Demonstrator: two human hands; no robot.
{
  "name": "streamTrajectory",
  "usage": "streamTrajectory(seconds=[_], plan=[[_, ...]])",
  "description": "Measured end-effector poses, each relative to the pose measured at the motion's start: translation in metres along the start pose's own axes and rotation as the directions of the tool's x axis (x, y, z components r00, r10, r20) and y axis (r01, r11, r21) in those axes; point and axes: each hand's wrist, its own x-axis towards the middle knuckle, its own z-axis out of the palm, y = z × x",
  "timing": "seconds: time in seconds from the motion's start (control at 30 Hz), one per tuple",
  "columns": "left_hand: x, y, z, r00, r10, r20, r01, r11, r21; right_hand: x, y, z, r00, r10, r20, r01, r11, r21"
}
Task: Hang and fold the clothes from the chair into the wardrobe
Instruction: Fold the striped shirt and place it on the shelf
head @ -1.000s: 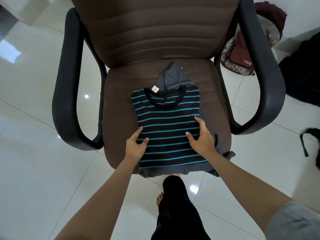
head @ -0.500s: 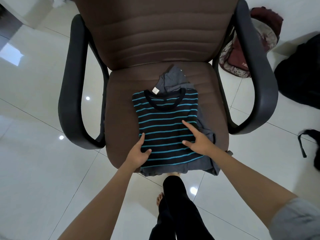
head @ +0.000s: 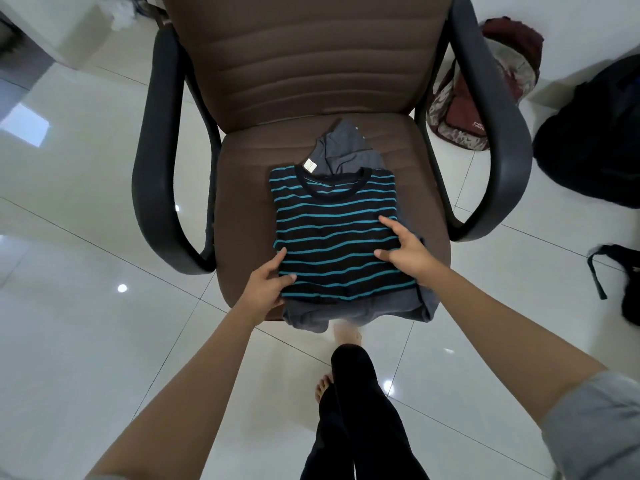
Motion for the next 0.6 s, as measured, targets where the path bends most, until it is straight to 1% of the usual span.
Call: streamTrajectory(seconds=[0.07,0.1,0.13,0.2,0.3,0.37,0.47,0.5,0.53,0.6], plan=[[-0.002,-0.002,-0.005,0.998,-0.013,0.058,0.020,0.993,-0.117,-0.004,0.006,0.000,1.000,0.004,-0.001,-0.004,1.000,0.008],[-0.002,-0.002,-0.006,0.997,-0.015,0.078,0.025,0.991,-0.131,-0.006,0.009,0.001,1.000,0.008,-0.002,-0.008,1.000,0.015],[-0.001,-0.001,-0.007,0.997,-0.014,0.080,0.022,0.995,-0.102,-0.007,0.012,0.001,1.000,0.015,-0.004,-0.014,1.000,0.024],[0.002,0.001,-0.008,0.999,-0.005,0.036,0.003,0.998,0.066,-0.008,0.018,0.001,0.999,0.031,-0.017,-0.031,0.999,0.041],[0.009,0.001,-0.006,1.000,-0.006,-0.026,0.014,0.942,0.335,-0.005,0.023,0.001,0.998,0.045,-0.032,-0.044,0.998,0.042],[0.014,-0.003,-0.004,0.999,0.024,-0.037,-0.004,0.884,0.468,-0.002,0.022,0.003,0.998,0.053,-0.032,-0.052,0.998,0.035],[0.020,-0.009,-0.003,0.991,0.113,-0.067,-0.043,0.762,0.646,-0.001,0.020,0.005,0.998,0.055,-0.038,-0.054,0.998,0.012],[0.023,-0.011,-0.003,0.988,0.133,-0.080,-0.046,0.744,0.666,-0.001,0.020,0.005,0.998,0.056,-0.041,-0.056,0.998,0.005],[0.026,-0.012,-0.001,0.986,0.140,-0.087,-0.051,0.759,0.649,-0.001,0.019,0.005,0.997,0.059,-0.043,-0.059,0.998,-0.003],[0.025,-0.008,0.006,0.990,0.101,-0.102,-0.037,0.867,0.498,-0.002,0.019,0.005,0.997,0.064,-0.042,-0.065,0.998,-0.009]])
